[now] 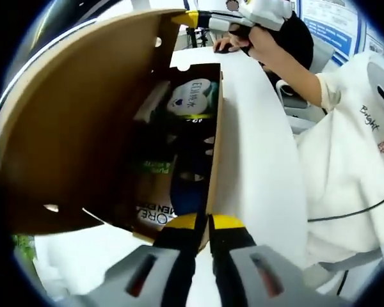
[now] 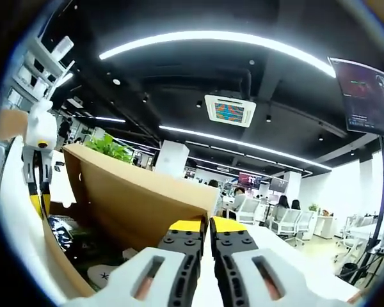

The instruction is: Operate the shoe box by opening the lid, removing the specified soft item, and placing it in the target area until the item is outside and the box remains undamaged.

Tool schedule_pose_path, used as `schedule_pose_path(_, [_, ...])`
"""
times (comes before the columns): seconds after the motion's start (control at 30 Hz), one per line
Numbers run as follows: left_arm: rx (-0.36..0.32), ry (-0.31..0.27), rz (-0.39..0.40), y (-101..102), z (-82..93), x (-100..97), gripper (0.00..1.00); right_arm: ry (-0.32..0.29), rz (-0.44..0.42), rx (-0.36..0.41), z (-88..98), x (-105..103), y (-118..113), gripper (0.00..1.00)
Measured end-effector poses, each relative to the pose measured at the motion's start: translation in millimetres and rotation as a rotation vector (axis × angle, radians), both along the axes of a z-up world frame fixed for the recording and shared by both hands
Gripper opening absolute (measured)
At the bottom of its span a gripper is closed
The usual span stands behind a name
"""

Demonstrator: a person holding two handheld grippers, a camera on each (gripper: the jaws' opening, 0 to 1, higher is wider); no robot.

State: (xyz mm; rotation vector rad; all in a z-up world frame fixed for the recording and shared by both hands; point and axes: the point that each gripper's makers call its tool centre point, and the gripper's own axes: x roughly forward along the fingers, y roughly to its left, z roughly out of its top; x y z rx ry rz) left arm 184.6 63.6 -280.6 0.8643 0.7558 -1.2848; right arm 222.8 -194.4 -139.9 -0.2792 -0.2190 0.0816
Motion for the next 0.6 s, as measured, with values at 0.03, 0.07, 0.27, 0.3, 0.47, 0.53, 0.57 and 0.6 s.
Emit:
schedule_pose_path(0.03, [0.002, 0.004, -0.002, -0.1, -0.6, -0.4, 0.05, 0.001, 0.001, -0.001, 0.1, 0.2, 0.0, 0.02])
schedule_pose_path(0.07, [0.004, 0.008, -0.004, -0.1, -1.3, -0.7, 0.05, 0.001, 0.002, -0.001, 0.2, 0.4, -0.1, 0.02])
schedule_pose_path(0.27, [0.016, 0.064, 0.005, -0.4, -1.9, -0.4, 0.03, 0.005, 0.003, -0.014, 4.9, 6.2, -0.9, 0.02])
schedule_pose_path(0.3, [0.017, 0.062, 0.004, -0.2, -2.1, -1.3, 0.03, 0.006, 0.004, -0.015, 5.1, 6.5, -1.0, 0.02])
schedule_pose_path(0.47, [0.013, 0.045, 0.007, 0.0, -2.3, -2.1, 0.04, 0.008, 0.005, -0.024, 8.1, 10.7, -1.5, 0.02])
schedule_pose_path(0.53, [0.014, 0.043, 0.016, -0.1, -2.4, -1.9, 0.04, 0.006, 0.004, -0.027, 8.6, 11.6, -1.5, 0.02])
schedule_pose_path(0.57, [0.014, 0.042, 0.020, -0.1, -2.4, -1.7, 0.04, 0.006, 0.003, -0.028, 8.9, 12.0, -1.5, 0.02])
schedule_pose_path(0.6, [0.015, 0.041, 0.021, -0.1, -2.4, -1.8, 0.04, 0.006, 0.002, -0.031, 9.2, 12.4, -1.5, 0.02])
